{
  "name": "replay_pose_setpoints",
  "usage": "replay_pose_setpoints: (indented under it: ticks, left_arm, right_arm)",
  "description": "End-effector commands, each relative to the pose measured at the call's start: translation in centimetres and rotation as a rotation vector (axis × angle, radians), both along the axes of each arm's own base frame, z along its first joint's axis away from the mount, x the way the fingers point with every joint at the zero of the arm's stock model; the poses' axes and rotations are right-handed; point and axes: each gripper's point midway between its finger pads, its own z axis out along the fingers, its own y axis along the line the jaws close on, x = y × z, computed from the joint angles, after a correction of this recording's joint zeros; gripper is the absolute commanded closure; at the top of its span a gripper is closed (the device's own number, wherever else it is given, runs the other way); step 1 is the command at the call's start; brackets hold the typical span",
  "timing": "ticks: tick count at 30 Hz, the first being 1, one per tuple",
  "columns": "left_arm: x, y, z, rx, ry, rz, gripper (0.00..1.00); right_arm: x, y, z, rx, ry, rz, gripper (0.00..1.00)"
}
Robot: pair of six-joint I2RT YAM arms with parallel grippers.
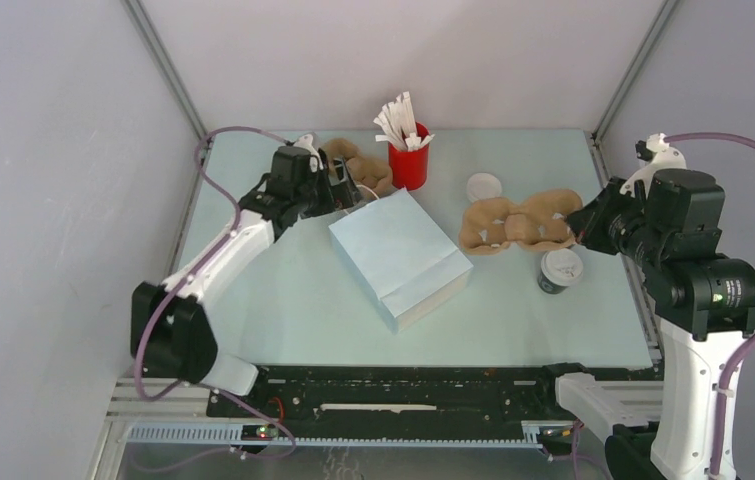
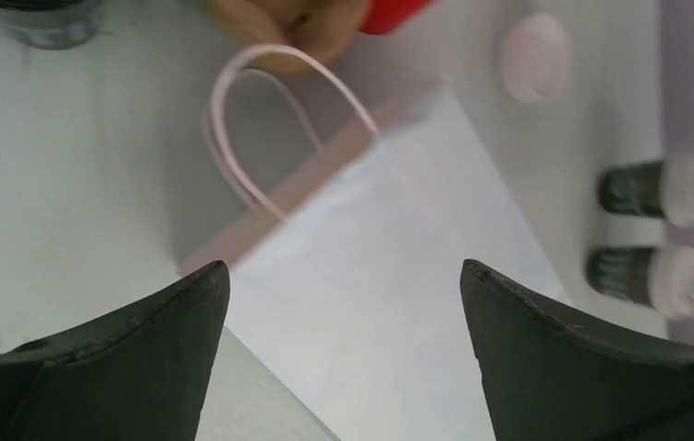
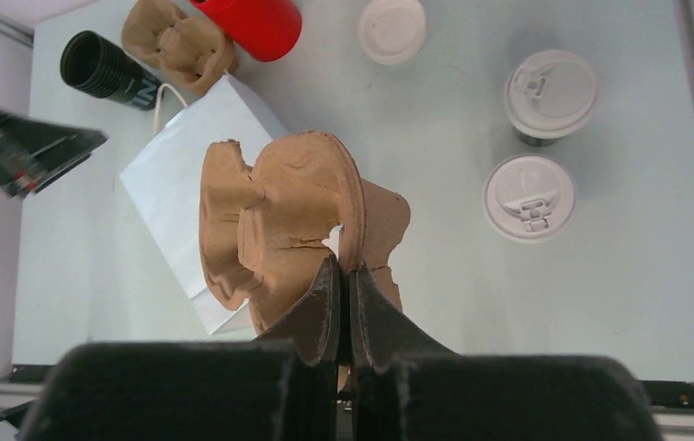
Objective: Pack the takeout coffee
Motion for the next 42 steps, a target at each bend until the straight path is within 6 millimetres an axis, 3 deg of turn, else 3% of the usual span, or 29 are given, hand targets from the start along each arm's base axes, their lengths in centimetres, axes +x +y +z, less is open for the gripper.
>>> replay_pose_setpoints:
  ticks: [1, 4, 7, 12, 14, 17, 19, 22, 29, 36, 38, 42]
  left_arm:
    - [5.0, 2.7, -3.2, 0.123, 0.041, 0.097, 0.01]
    - [6.6, 2.5, -5.3, 0.128, 0.081, 0.125, 0.02]
    - [8.0, 1.1, -6.6, 0.065, 0.087, 0.099, 0.04]
    - [9.4, -1.4, -8.5, -0.048, 0.136, 0.054, 0.24]
    - [9.8, -1.8, -9.0, -0.066, 0.141, 0.05, 0.36]
    - [10.1, -1.9, -8.9, -0.067, 0.143, 0.041, 0.68]
    - [10.2, -1.8, -7.3, -0.073, 0.115, 0.029, 0.84]
    - [9.8, -1.4, -3.0, -0.066, 0.027, 0.004, 0.98]
    - [4.4, -0.9, 10.3, -0.116, -0.207, -0.048, 1.0]
    - [0.3, -1.2, 19.5, -0.018, -0.455, -0.134, 1.0]
    - [-0.8, -2.0, 20.0, -0.014, -0.495, -0.178, 1.0]
    - [-3.7, -4.3, 16.6, -0.072, -0.466, -0.277, 1.0]
  right_arm:
    - [-0.2, 1.2, 0.5, 0.043, -0.005, 0.049, 1.0]
    - [-0.2, 1.0, 0.3, 0.029, 0.007, 0.051, 1.0]
    - [0.0, 0.9, 0.1, 0.018, 0.011, 0.052, 1.0]
    - [0.8, 1.1, 0.2, 0.017, 0.018, 0.062, 1.0]
    - [1.0, 1.2, 0.2, 0.017, 0.02, 0.064, 1.0]
    - [1.2, 1.3, 0.3, 0.022, 0.016, 0.067, 1.0]
    - [1.4, 1.3, 0.3, 0.025, 0.016, 0.068, 1.0]
    - [1.6, 1.5, 0.3, 0.032, 0.015, 0.069, 1.0]
    - [2.4, 1.7, -0.1, 0.045, 0.008, 0.069, 1.0]
    - [3.0, 2.2, 1.1, 0.086, -0.041, 0.078, 1.0]
    - [3.0, 2.6, 1.6, 0.112, -0.053, 0.086, 1.0]
    - [2.5, 3.4, 2.1, 0.16, -0.06, 0.106, 1.0]
